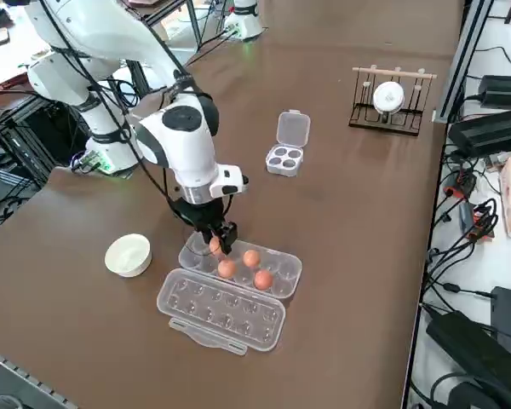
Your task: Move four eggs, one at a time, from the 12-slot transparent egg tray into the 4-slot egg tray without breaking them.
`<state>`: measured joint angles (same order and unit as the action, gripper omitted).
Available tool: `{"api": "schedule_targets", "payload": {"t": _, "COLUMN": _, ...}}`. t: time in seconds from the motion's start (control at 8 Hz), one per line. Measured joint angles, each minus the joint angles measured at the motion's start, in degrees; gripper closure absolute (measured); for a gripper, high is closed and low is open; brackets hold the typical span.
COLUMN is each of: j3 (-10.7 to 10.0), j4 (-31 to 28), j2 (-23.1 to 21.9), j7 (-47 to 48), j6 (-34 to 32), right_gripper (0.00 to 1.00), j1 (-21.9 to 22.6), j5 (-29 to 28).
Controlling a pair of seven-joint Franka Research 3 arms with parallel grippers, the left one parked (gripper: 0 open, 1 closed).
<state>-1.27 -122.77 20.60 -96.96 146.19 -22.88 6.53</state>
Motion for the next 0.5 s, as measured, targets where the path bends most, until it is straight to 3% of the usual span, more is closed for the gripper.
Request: {"api": "schedule_targets", "payload": {"t": 0.5, "j3": 0.12, "j4": 1.12, "j2": -4.09, "j7": -0.60, "j6": -5.95, "right_gripper": 0.44, "j1": -0.01, "j5": -3.08}}
